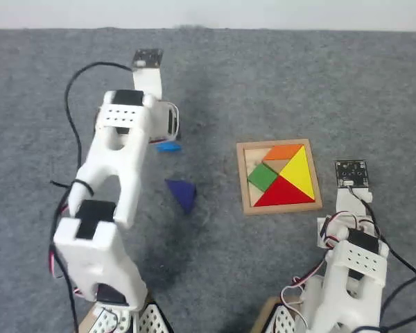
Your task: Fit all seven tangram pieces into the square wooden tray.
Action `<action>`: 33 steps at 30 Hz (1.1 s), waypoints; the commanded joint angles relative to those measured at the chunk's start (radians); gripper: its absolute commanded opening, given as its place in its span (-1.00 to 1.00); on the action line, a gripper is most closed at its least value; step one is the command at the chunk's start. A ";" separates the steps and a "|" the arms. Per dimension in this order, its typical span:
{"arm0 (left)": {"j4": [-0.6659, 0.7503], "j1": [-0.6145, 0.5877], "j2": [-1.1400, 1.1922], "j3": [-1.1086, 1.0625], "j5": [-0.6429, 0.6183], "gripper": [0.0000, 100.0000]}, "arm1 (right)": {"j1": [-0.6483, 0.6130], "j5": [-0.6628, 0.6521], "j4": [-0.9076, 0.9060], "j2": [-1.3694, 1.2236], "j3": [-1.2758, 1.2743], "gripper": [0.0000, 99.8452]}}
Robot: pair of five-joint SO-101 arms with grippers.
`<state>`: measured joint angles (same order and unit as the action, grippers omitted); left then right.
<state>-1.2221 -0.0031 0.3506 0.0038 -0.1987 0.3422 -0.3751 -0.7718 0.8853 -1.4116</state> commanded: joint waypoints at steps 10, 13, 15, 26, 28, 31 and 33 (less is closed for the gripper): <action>-0.023 -0.034 0.199 0.203 -0.157 -0.57 | -0.013 -0.015 0.019 0.028 0.006 -0.98; -0.035 -0.028 0.256 0.229 -0.155 -0.57 | -0.013 -0.015 0.019 0.028 0.006 -0.98; -0.038 -0.028 0.285 0.246 -0.155 -0.57 | -0.013 -0.015 0.019 0.028 0.006 -0.98; -0.137 -0.002 0.318 0.289 -0.149 -0.57 | -0.013 -0.015 0.019 0.028 0.006 -0.98; -0.153 0.011 0.318 0.289 -0.149 -0.57 | -0.013 -0.015 0.019 0.028 0.006 -0.98; -0.147 0.012 0.318 0.294 -0.143 -0.59 | -0.013 -0.015 0.019 0.028 0.006 -0.98; -0.147 0.011 0.316 0.295 -0.117 -0.63 | -0.013 -0.015 0.019 0.028 0.006 -0.98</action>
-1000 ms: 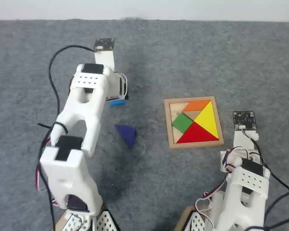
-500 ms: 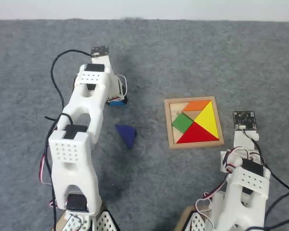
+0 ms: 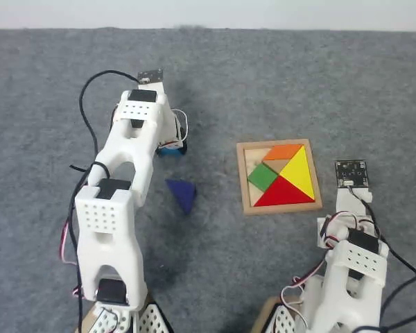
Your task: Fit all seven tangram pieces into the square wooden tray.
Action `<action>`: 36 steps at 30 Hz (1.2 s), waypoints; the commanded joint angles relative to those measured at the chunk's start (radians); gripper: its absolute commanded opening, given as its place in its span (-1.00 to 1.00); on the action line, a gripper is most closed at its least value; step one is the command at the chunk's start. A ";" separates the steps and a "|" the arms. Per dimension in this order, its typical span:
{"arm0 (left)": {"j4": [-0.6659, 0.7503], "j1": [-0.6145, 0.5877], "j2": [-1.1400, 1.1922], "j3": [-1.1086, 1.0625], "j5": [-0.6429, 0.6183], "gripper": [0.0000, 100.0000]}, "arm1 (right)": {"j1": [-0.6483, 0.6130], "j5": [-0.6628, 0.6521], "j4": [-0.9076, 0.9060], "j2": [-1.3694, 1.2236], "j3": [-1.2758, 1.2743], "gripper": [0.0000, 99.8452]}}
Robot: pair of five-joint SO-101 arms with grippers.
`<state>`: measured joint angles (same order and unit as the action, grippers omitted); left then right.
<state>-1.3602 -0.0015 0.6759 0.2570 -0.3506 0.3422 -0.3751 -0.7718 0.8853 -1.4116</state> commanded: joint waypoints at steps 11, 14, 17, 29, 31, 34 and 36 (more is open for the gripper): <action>-0.014 0.011 -0.008 0.041 0.192 -0.70 | -0.013 -0.015 0.019 0.028 0.006 -0.98; -0.008 0.011 -0.008 0.041 0.247 -0.73 | -0.013 -0.015 0.019 0.028 0.006 -0.98; 0.008 0.006 -0.008 0.042 0.299 -0.73 | -0.013 -0.015 0.019 0.028 0.006 -0.98; 0.018 -0.043 -0.011 0.104 0.443 -0.57 | -0.013 -0.015 0.019 0.028 0.006 -0.98; 0.021 -0.041 -0.009 0.136 0.457 -0.57 | -0.013 -0.015 0.019 0.028 0.006 -0.98; 0.021 -0.031 -0.006 0.176 0.488 -0.57 | -0.013 -0.015 0.019 0.028 0.006 -0.98; 0.023 -0.015 -0.006 0.177 0.494 -0.57 | -0.013 -0.015 0.019 0.028 0.006 -0.98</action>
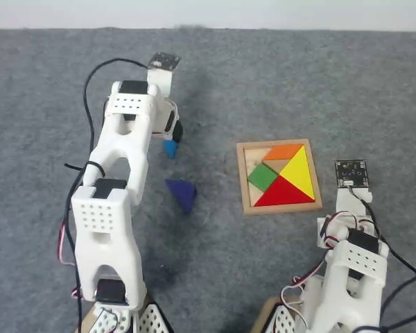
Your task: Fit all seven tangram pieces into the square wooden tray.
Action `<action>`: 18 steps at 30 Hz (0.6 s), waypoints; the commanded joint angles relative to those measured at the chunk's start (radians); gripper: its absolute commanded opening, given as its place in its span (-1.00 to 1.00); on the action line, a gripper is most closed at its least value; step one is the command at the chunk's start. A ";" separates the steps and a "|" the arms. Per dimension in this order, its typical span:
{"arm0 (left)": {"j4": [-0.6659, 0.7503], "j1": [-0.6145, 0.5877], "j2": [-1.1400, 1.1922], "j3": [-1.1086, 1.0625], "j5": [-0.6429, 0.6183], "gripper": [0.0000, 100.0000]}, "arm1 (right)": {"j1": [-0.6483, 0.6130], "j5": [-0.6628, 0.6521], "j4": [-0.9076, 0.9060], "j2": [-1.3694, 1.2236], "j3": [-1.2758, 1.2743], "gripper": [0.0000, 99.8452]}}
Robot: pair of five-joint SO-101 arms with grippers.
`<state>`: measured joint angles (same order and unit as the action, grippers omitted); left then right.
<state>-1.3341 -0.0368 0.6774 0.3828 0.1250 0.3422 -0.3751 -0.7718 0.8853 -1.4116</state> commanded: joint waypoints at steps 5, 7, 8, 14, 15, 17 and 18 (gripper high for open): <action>-0.012 0.032 0.006 0.028 0.015 -0.57 | -0.013 -0.015 0.019 0.028 0.006 -0.98; -0.009 0.034 0.037 0.025 0.014 -0.57 | -0.013 -0.015 0.019 0.028 0.006 -0.98; -0.006 0.034 0.058 0.028 0.014 -0.57 | -0.013 -0.015 0.019 0.028 0.006 -0.98; -0.075 0.031 0.121 0.110 0.012 -0.58 | -0.013 -0.015 0.019 0.028 0.006 -0.98; -0.081 0.032 0.124 0.113 0.012 -0.60 | -0.013 -0.015 0.019 0.028 0.006 -0.98; -0.084 0.035 0.132 0.114 0.012 -0.66 | -0.013 -0.015 0.019 0.028 0.006 -0.98; -0.086 0.035 0.135 0.113 0.011 -0.68 | -0.013 -0.015 0.019 0.028 0.006 -0.98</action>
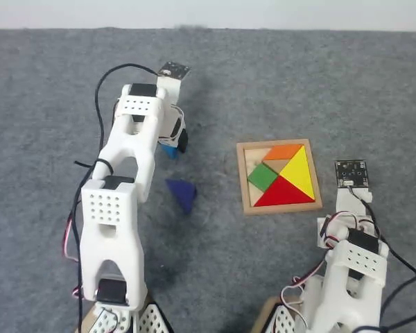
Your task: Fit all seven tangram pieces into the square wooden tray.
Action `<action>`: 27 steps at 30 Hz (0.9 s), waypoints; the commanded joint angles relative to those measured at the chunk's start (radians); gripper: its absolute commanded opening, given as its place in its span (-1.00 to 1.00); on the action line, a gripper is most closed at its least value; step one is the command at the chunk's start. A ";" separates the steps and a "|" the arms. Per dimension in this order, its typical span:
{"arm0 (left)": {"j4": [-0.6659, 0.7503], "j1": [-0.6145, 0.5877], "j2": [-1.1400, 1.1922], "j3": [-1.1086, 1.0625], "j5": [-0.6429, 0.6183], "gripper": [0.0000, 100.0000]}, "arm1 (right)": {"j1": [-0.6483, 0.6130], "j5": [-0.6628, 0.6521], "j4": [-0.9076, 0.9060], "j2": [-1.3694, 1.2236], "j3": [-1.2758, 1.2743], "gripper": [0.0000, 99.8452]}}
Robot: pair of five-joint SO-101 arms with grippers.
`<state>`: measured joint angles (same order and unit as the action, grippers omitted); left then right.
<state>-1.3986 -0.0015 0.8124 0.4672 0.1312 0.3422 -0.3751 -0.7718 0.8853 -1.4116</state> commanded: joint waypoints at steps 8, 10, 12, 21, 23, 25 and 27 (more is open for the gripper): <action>-0.112 0.072 -0.012 0.045 -0.011 -0.79 | -0.013 -0.015 0.019 0.028 0.006 -0.98; -0.144 0.097 -0.023 0.071 -0.023 -0.79 | -0.013 -0.015 0.019 0.028 0.006 -0.98; -0.181 0.127 -0.046 0.101 -0.028 -0.81 | -0.013 -0.015 0.019 0.028 0.006 -0.98; -0.262 0.284 -0.169 0.142 -0.034 -0.81 | -0.013 -0.015 0.019 0.028 0.006 -0.98; -0.256 0.307 -0.169 0.139 -0.046 -0.81 | -0.013 -0.015 0.019 0.028 0.006 -0.98; -0.245 0.311 -0.158 0.139 -0.051 -0.81 | -0.012 -0.015 0.019 0.028 0.006 -0.98; -0.241 0.308 -0.143 0.145 -0.049 -0.81 | -0.012 -0.015 0.019 0.028 0.006 -0.98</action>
<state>-1.6471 0.3038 0.7219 0.5685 0.0974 0.3422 -0.3751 -0.7718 0.8853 -1.4116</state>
